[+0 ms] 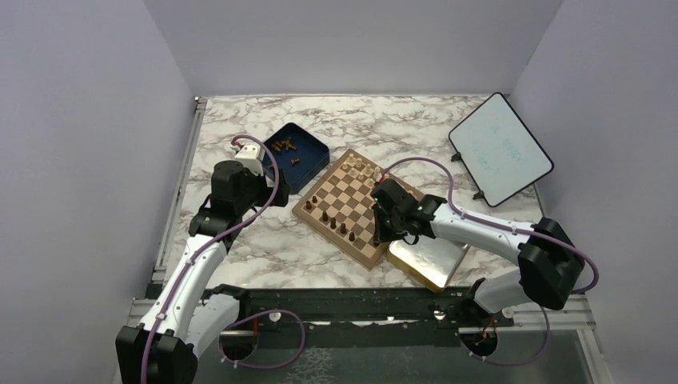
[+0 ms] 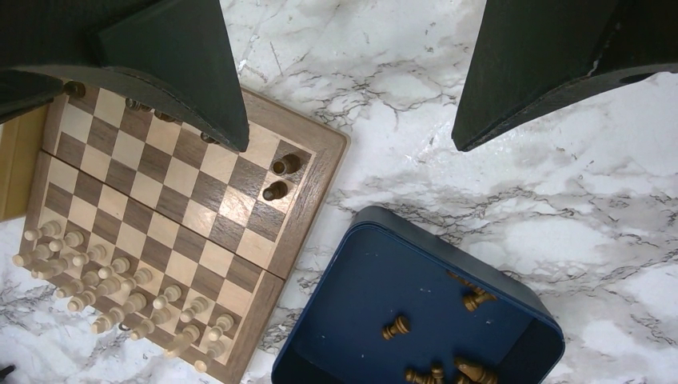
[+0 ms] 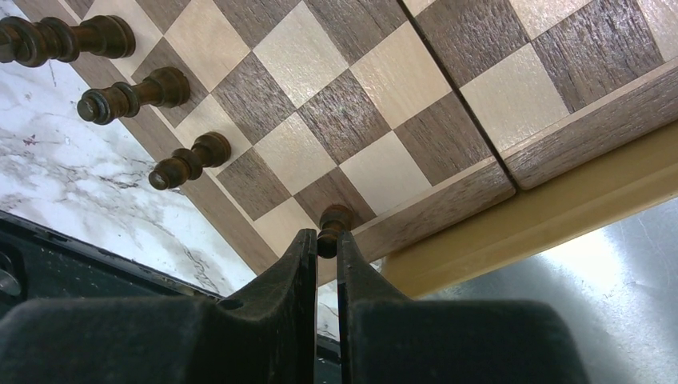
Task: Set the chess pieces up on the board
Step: Place the chess piece on the chessboard, then pick up the chess piece from the storage box.
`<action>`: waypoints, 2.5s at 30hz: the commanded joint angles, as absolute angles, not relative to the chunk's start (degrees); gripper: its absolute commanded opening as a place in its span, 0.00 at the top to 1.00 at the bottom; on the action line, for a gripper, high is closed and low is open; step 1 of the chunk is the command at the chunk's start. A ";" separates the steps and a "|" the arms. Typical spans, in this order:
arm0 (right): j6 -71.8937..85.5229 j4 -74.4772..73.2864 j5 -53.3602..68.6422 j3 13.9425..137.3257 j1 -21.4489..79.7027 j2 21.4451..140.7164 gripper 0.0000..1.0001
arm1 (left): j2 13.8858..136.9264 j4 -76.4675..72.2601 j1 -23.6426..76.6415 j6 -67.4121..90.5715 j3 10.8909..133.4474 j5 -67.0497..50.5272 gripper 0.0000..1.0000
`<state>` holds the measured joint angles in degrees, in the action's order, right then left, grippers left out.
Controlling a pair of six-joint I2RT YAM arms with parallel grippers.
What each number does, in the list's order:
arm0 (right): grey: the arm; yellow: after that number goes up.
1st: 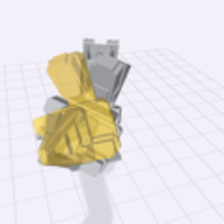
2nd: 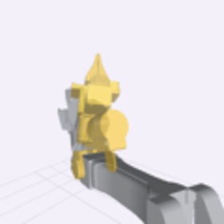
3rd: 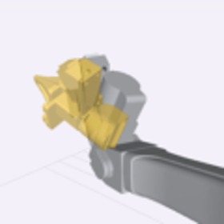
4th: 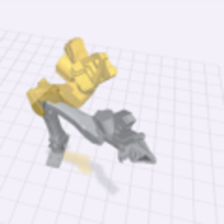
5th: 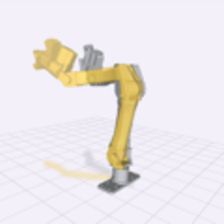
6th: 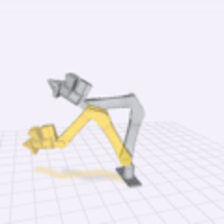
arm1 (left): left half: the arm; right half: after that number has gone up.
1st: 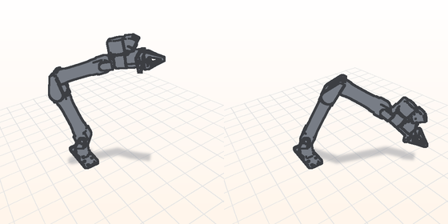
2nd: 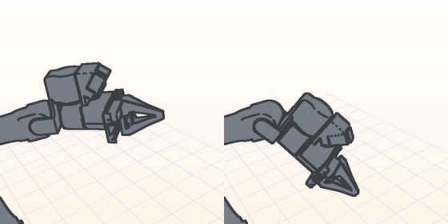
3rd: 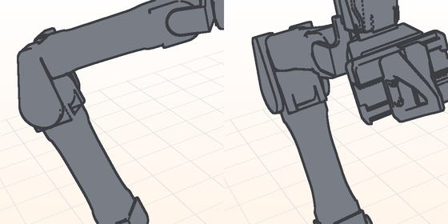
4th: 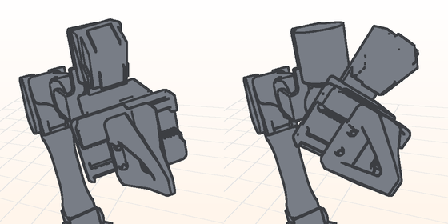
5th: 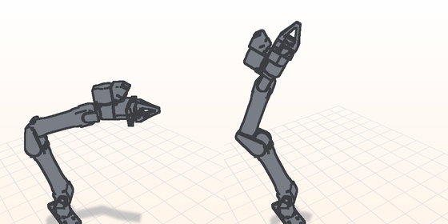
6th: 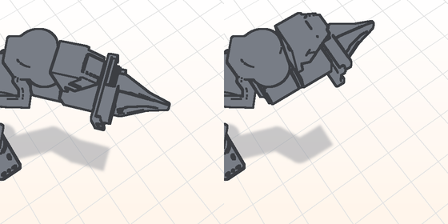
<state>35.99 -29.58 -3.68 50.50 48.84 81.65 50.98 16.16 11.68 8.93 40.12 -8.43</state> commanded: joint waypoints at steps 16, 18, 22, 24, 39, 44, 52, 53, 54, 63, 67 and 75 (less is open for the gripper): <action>36.94 -29.61 -6.13 52.95 49.99 83.64 0.86 | 49.31 16.17 11.34 8.36 39.65 -7.84 0.01; 37.12 -29.45 -5.78 53.00 50.10 83.75 0.78 | 49.35 16.17 11.34 8.35 39.64 -7.82 0.01; 37.99 -27.98 -3.95 53.39 50.08 83.55 0.69 | 49.52 16.22 11.34 8.00 39.72 -9.23 0.01; 38.10 -27.52 -3.60 53.93 50.10 83.35 0.66 | 49.50 16.41 11.34 7.63 39.78 -10.69 0.01; 34.65 -29.81 -8.19 56.39 50.04 73.94 0.37 | 57.95 17.78 11.34 7.57 45.12 -7.24 0.02; 33.15 -28.00 -8.61 54.24 50.03 68.05 0.24 | 65.64 17.57 11.34 5.64 51.23 -2.34 0.10; 31.78 -26.97 -11.40 51.90 50.00 61.78 0.19 | 86.81 17.93 11.34 0.59 67.82 -5.88 0.33; 31.61 -26.97 -11.54 51.86 50.05 61.40 0.19 | 90.92 18.01 11.34 -1.04 70.05 -7.44 0.36; 31.38 -27.06 -11.62 51.79 50.08 61.01 0.19 | 93.83 18.09 11.34 -2.60 72.36 -9.14 0.40; 31.25 -28.21 -11.37 52.11 50.02 59.38 0.20 | 109.52 20.19 11.34 -12.67 83.88 -13.94 0.52; 31.51 -28.91 -11.75 52.01 50.01 58.81 0.20 | 111.66 19.44 11.34 -16.13 84.15 -13.45 0.53; 31.55 -29.85 -12.78 52.59 50.03 58.80 0.20 | 114.60 18.89 11.34 -19.26 83.93 -13.62 0.53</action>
<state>31.86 -28.93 -10.39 52.31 49.56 59.86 112.75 19.49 11.62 -15.77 82.28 -12.45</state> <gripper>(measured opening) 0.798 0.475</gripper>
